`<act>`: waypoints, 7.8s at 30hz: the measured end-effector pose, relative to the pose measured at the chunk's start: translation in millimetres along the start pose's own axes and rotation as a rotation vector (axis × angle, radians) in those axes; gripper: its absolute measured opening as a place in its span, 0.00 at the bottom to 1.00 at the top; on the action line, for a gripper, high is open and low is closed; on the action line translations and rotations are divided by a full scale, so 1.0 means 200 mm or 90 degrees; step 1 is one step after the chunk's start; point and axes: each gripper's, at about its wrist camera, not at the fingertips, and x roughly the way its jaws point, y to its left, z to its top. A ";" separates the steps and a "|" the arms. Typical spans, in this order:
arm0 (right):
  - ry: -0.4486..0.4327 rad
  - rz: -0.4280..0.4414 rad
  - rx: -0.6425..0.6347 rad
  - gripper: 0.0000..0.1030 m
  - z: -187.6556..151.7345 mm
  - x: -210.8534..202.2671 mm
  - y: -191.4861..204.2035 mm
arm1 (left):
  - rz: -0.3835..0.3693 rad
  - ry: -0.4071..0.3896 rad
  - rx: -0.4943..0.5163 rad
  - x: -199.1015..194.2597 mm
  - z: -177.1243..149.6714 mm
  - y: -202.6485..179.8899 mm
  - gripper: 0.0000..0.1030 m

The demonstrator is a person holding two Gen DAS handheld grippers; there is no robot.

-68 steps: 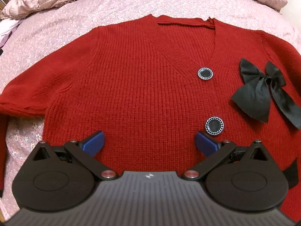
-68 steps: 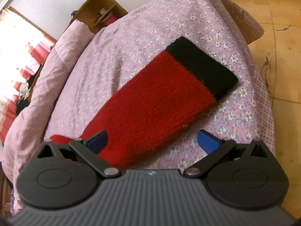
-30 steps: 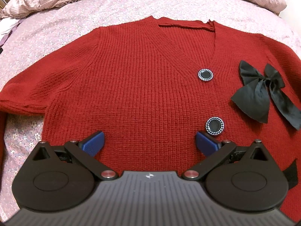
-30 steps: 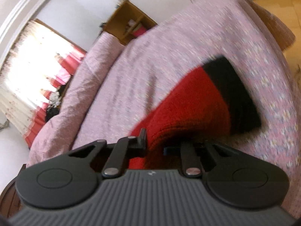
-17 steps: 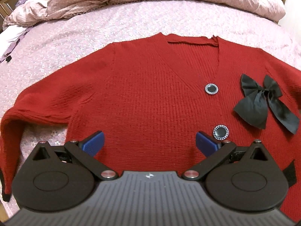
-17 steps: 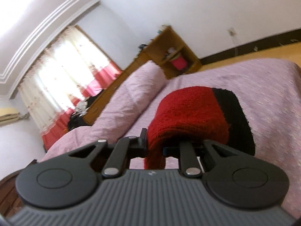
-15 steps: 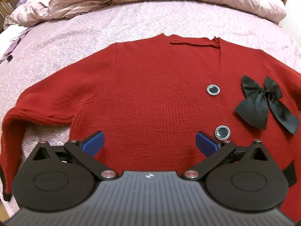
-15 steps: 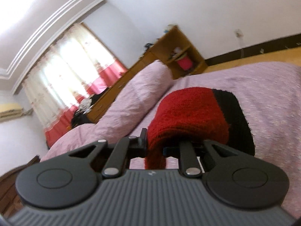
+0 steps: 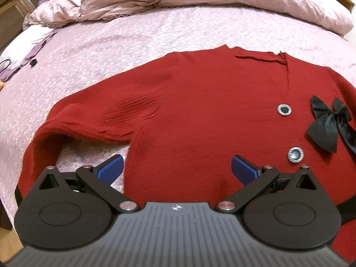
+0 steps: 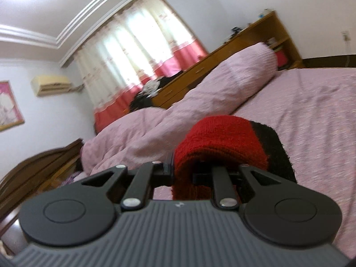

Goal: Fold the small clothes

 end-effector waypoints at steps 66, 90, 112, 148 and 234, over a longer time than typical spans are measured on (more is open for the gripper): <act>0.356 -0.128 -0.163 0.67 -0.57 0.03 0.13 | -0.060 -0.107 0.151 0.00 0.20 -0.54 1.00; 0.362 -0.131 -0.123 0.67 -0.61 0.02 0.04 | 0.070 -0.099 0.020 0.00 0.03 -0.17 0.96; 0.350 -0.167 -0.202 0.67 -0.49 0.17 0.02 | -0.028 -0.095 -0.029 0.10 0.10 0.15 0.68; 0.312 -0.161 -0.302 0.67 -0.37 0.64 -0.11 | -0.077 -0.070 -0.048 0.34 0.18 0.15 0.54; 0.274 -0.149 -0.301 0.53 -0.48 0.11 0.16 | 0.030 -0.107 -0.078 -0.11 0.08 0.33 0.90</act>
